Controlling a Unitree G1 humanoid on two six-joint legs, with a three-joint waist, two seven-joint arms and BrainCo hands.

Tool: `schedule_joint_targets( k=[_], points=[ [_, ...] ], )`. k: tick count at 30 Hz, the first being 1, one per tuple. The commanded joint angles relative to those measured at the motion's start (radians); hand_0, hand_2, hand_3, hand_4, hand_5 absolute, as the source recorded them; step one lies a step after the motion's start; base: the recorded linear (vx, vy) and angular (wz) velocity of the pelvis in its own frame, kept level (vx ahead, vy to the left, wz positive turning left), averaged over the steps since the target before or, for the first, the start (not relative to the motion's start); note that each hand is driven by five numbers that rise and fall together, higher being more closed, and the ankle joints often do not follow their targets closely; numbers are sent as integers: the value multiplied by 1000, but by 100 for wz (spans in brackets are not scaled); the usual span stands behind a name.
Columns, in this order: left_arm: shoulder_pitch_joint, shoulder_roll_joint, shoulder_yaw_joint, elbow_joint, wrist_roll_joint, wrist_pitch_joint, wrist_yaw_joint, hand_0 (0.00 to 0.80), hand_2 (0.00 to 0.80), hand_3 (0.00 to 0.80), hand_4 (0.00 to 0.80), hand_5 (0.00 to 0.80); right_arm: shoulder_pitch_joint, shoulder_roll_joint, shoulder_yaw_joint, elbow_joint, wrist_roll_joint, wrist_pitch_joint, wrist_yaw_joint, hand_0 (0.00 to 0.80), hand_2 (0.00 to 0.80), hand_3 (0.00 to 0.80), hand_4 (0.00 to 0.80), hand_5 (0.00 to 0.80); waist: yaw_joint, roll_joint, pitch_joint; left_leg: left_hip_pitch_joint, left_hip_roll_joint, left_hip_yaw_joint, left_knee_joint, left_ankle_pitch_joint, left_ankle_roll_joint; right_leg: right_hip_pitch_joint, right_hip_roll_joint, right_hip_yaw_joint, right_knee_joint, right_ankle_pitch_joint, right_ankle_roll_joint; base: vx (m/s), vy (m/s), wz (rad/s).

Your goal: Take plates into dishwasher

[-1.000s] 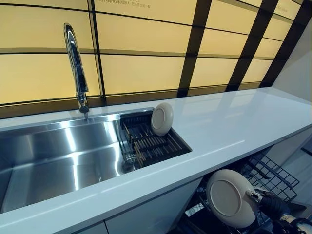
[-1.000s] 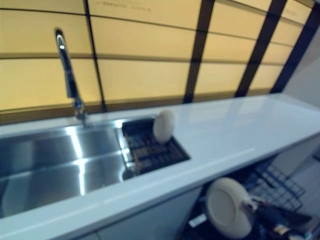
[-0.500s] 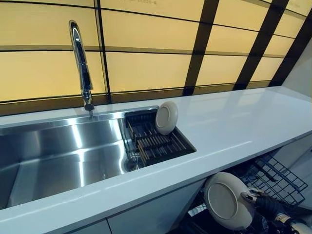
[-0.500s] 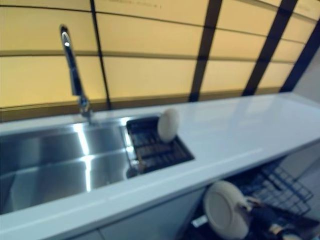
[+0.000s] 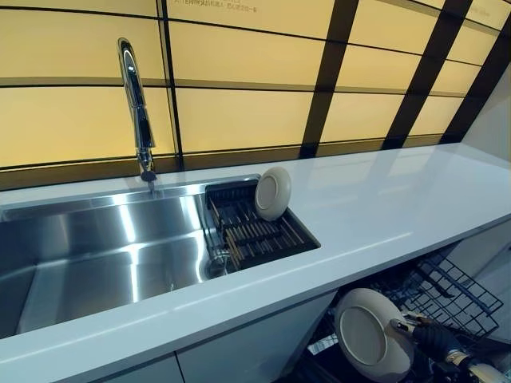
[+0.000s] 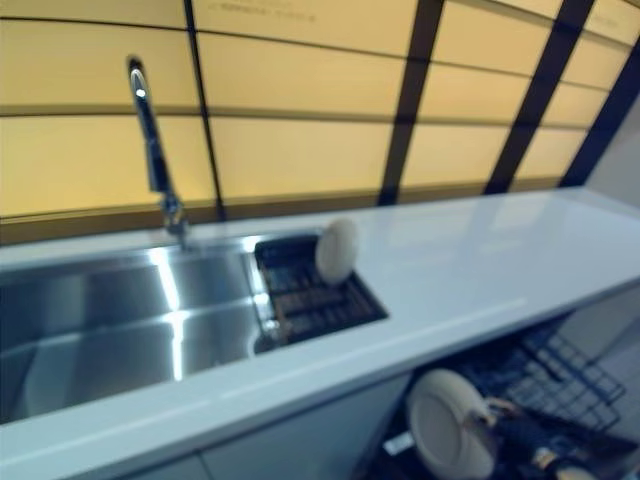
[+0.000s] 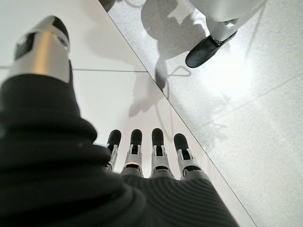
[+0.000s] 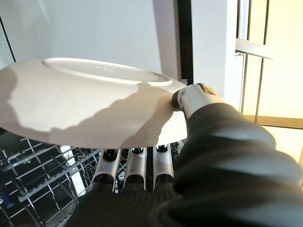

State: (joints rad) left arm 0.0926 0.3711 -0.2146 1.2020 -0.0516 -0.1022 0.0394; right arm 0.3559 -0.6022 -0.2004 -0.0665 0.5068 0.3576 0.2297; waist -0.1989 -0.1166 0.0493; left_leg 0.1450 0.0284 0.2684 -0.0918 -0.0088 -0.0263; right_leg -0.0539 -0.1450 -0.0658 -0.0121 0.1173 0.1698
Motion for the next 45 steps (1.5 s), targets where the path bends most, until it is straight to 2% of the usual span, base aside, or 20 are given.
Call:
schedule_joint_targets(
  k=[1, 8, 21, 28, 45],
  points=[
    [-54, 50, 8, -40, 45, -6, 5, 0, 0, 0, 0, 0, -120, 7, -15, -47, -6, -30, -26, 800, 800, 800, 800, 800, 45, 2, 29, -7, 4, -66, 28, -36, 29, -8, -79, 18, 115, 141, 57, 0, 0, 0],
    [-57, 49, 5, -48, 46, 3, 4, 0, 0, 0, 0, 0, -127, 19, 22, -11, -40, 17, -6, 800, 800, 800, 800, 800, 54, 2, 30, -6, 2, -70, 25, -33, 28, -5, -84, 8, 117, 143, 59, 3, 4, 6],
    [-65, 57, -6, -62, 64, 16, -6, 0, 0, 0, 0, 0, -135, 49, 93, 85, -77, 19, 5, 800, 800, 800, 800, 800, 68, -2, 38, -6, 0, -91, 29, -35, 31, -3, -85, -2, 126, 134, 60, 7, -1, 3],
    [-77, 61, -18, -70, 72, 23, -12, 0, 0, 0, 0, 0, -162, 53, 131, 173, -104, 56, 11, 800, 800, 800, 800, 800, 78, -2, 40, -3, 2, -96, 31, -36, 31, -1, -87, -5, 127, 134, 62, 24, -12, 7],
    [-66, 68, -16, -101, 98, 37, -23, 0, 0, 0, 0, 0, -172, 154, 159, 420, -115, 2, -92, 800, 800, 800, 800, 800, 97, 12, 46, 1, -1, -110, 27, -32, 36, 13, -95, -24, 131, 124, 60, 15, -6, 3]
  ],
)
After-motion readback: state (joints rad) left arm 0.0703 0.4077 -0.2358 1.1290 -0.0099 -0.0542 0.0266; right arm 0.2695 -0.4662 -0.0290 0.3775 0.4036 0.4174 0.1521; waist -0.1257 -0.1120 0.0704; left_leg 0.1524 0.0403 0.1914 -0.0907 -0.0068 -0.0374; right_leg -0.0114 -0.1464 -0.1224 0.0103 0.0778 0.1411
